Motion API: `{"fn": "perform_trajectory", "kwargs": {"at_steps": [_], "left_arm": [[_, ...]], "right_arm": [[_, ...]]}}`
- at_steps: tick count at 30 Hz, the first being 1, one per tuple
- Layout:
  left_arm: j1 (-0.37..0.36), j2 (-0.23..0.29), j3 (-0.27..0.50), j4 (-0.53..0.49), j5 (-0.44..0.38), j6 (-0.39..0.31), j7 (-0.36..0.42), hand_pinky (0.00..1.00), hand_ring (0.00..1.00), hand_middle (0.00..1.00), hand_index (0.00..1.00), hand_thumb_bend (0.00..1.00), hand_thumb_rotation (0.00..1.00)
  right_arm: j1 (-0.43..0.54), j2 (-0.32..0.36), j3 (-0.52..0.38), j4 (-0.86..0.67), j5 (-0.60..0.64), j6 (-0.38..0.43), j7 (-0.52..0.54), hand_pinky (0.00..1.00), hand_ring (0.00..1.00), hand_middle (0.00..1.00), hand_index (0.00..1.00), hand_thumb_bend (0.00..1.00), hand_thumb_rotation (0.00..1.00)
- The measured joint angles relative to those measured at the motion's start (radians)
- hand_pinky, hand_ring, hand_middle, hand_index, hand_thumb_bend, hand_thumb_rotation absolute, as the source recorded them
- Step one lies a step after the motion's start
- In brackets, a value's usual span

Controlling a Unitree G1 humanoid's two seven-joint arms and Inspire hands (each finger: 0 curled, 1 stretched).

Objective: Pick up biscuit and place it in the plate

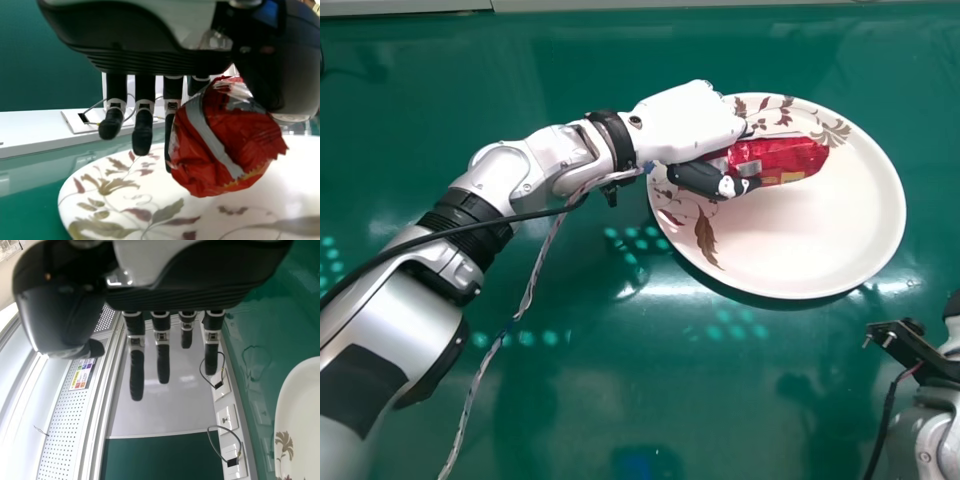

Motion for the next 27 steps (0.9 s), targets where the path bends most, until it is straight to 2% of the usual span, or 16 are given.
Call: {"fn": "perform_trajectory", "kwargs": {"at_steps": [2,3,6,11,14,15,17,18,19,20,21,22,23,24,27], "left_arm": [[-0.014,-0.013,-0.015,0.041,0.002,0.008,0.010,0.22,0.25,0.47,0.48,0.51,0.00],[-0.023,-0.020,-0.022,0.062,0.003,0.011,0.010,0.26,0.28,0.44,0.51,0.50,0.00],[-0.037,-0.032,-0.032,0.102,0.003,0.024,0.017,0.24,0.27,0.47,0.49,0.51,0.00],[-0.055,-0.039,-0.055,0.135,0.005,0.031,0.062,0.14,0.20,0.47,0.49,0.51,0.00],[-0.061,-0.047,-0.059,0.139,0.004,0.030,0.076,0.15,0.21,0.47,0.49,0.51,0.00],[-0.062,-0.047,-0.065,0.140,0.006,0.027,0.096,0.17,0.22,0.44,0.50,0.51,0.00],[-0.062,-0.047,-0.076,0.140,0.022,0.024,0.169,0.24,0.32,0.43,0.51,0.50,0.00],[-0.062,-0.047,-0.079,0.136,0.035,0.030,0.198,0.31,0.43,0.53,0.62,0.52,0.27],[-0.063,-0.045,-0.085,0.130,0.044,0.044,0.213,0.42,0.58,0.68,0.76,0.65,0.49],[-0.063,-0.043,-0.090,0.127,0.047,0.053,0.216,0.57,0.75,0.83,0.88,0.80,0.68],[-0.062,-0.040,-0.093,0.123,0.051,0.058,0.216,0.70,0.87,0.92,0.94,0.90,0.80],[-0.062,-0.035,-0.095,0.118,0.051,0.061,0.217,0.84,0.94,0.96,0.97,0.95,0.89],[-0.062,-0.029,-0.095,0.111,0.051,0.062,0.218,0.92,0.97,0.98,0.98,0.97,0.94],[-0.062,-0.022,-0.095,0.102,0.051,0.063,0.218,0.97,0.99,0.99,0.99,0.99,0.98],[-0.062,-0.013,-0.095,0.090,0.045,0.061,0.218,1.00,1.00,1.00,1.00,1.00,0.98]], "right_arm": [[0.000,-0.004,-0.001,0.000,0.000,-0.001,0.000,0.69,0.75,0.72,0.49,0.50,0.14],[0.000,-0.005,-0.001,0.000,0.000,-0.001,0.002,0.69,0.74,0.72,0.49,0.50,0.14],[0.000,-0.005,-0.001,0.000,0.000,-0.001,0.001,0.67,0.74,0.72,0.49,0.50,0.14],[0.001,-0.005,-0.001,0.000,0.000,-0.001,0.000,0.68,0.74,0.72,0.49,0.50,0.14],[0.001,-0.005,-0.001,0.000,0.000,-0.001,0.000,0.66,0.73,0.72,0.49,0.50,0.14],[0.001,-0.005,-0.001,0.000,0.000,-0.001,0.000,0.67,0.73,0.72,0.49,0.50,0.14],[0.001,-0.005,0.000,0.000,0.000,-0.001,-0.002,0.67,0.74,0.72,0.49,0.50,0.14],[0.001,-0.004,0.000,0.000,0.000,0.000,-0.002,0.68,0.74,0.73,0.49,0.50,0.14],[0.001,-0.004,0.000,0.000,0.000,0.000,-0.004,0.68,0.75,0.73,0.49,0.50,0.14],[0.001,-0.004,0.001,-0.001,0.000,0.000,-0.004,0.69,0.75,0.74,0.49,0.50,0.14],[0.001,-0.005,0.000,-0.001,0.000,0.000,-0.004,0.70,0.76,0.74,0.49,0.50,0.14],[0.001,-0.005,0.001,-0.001,0.000,0.000,-0.004,0.71,0.77,0.75,0.49,0.50,0.14],[0.001,-0.005,0.001,-0.001,0.000,0.000,-0.005,0.71,0.77,0.76,0.49,0.50,0.14],[0.001,-0.005,0.001,-0.001,0.000,0.000,-0.005,0.71,0.77,0.75,0.49,0.50,0.14],[0.000,-0.005,0.003,0.000,0.000,0.000,-0.005,0.70,0.76,0.75,0.49,0.50,0.14]]}}
